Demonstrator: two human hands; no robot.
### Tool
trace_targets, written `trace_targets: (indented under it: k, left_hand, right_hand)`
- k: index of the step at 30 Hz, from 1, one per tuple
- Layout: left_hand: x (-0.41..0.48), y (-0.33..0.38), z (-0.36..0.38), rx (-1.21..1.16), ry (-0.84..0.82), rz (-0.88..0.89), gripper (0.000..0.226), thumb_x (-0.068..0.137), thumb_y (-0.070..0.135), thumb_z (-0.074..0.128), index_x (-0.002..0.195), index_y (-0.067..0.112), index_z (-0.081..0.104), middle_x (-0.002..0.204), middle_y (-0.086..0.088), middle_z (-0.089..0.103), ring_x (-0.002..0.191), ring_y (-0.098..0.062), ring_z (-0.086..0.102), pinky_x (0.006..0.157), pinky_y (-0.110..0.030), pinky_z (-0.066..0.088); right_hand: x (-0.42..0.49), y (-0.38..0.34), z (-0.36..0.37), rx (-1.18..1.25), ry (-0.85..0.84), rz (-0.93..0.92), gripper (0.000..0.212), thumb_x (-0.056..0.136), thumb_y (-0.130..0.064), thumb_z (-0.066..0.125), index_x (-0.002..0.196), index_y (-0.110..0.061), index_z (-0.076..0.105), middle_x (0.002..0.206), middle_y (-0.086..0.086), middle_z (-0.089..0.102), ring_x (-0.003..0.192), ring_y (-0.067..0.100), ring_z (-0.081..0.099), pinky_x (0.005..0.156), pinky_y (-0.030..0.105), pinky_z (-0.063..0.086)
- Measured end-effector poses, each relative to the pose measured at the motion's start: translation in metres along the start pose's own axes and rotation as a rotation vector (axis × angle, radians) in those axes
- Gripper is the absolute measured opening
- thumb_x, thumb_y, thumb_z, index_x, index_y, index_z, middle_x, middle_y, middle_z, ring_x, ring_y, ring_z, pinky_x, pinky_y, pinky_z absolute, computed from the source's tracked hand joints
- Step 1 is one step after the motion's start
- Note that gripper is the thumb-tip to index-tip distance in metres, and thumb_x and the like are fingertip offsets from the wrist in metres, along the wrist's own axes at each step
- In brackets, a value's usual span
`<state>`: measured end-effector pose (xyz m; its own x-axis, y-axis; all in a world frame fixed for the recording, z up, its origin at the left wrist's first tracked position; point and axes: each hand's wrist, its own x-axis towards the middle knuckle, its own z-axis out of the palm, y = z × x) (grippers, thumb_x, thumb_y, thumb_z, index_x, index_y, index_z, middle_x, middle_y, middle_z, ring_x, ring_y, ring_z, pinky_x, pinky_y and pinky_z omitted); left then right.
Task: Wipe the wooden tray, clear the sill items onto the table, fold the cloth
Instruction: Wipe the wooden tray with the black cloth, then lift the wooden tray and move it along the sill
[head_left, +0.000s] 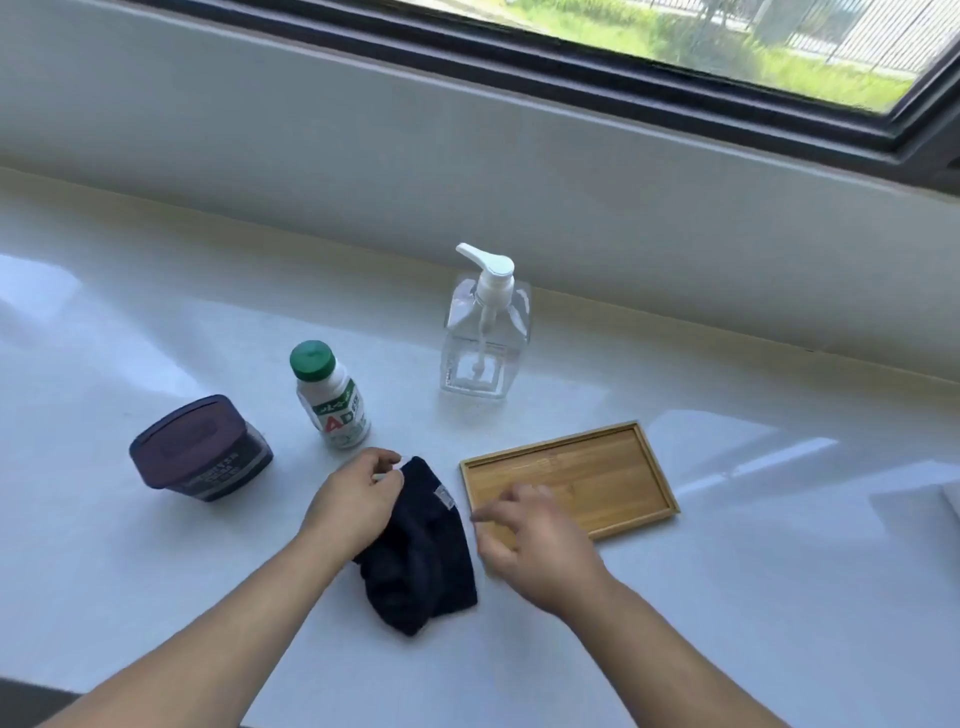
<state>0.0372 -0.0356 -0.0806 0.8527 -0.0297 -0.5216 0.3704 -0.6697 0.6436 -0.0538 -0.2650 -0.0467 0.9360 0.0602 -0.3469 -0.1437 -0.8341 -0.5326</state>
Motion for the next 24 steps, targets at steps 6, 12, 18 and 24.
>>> trace_targets:
  k: [6,12,18,24]
  left_hand:
    - [-0.017,0.032,0.032,0.084,-0.191,0.144,0.048,0.079,0.053,0.055,0.125,0.041,0.061,0.113,0.02,0.069,0.089,0.005,0.063,0.073,-0.021,0.048]
    - [-0.012,0.041,0.065,-0.152,-0.397,-0.099,0.079,0.065,0.058,0.067,0.134,0.02,0.059,0.124,0.005,0.066,0.108,-0.012,0.063,0.081,-0.029,0.05]
    - [-0.008,0.056,0.075,-0.395,-0.385,-0.267,0.057,0.055,0.043,0.072,0.105,0.016,0.069,0.078,-0.007,0.047,0.074,-0.026,0.051,0.074,-0.036,0.054]
    - [-0.009,0.134,0.122,-0.455,-0.281,-0.232,0.048,0.062,0.023,0.066,0.105,0.005,0.072,0.102,-0.025,0.075,0.098,-0.045,0.073,0.082,-0.053,0.06]
  right_hand:
    - [-0.001,0.092,-0.084,0.259,0.285,0.712,0.071,0.102,-0.052,0.054,0.164,-0.028,0.03,0.165,0.01,0.039,0.15,0.034,0.037,0.119,0.046,0.033]
    - [-0.019,0.11,-0.075,0.484,0.26,0.751,0.079,0.096,-0.075,0.044,0.161,-0.033,0.032,0.162,0.007,0.046,0.147,0.03,0.045,0.117,0.045,0.038]
    - [-0.035,0.126,-0.08,0.762,0.38,0.782,0.078,0.095,-0.077,0.038,0.159,-0.032,0.037,0.16,-0.002,0.048,0.147,0.024,0.044,0.11,0.04,0.034]
    - [-0.056,0.182,-0.121,0.839,0.471,0.696,0.067,0.095,-0.074,0.037,0.148,-0.034,0.051,0.129,-0.012,0.054,0.125,0.015,0.051,0.106,0.035,0.035]
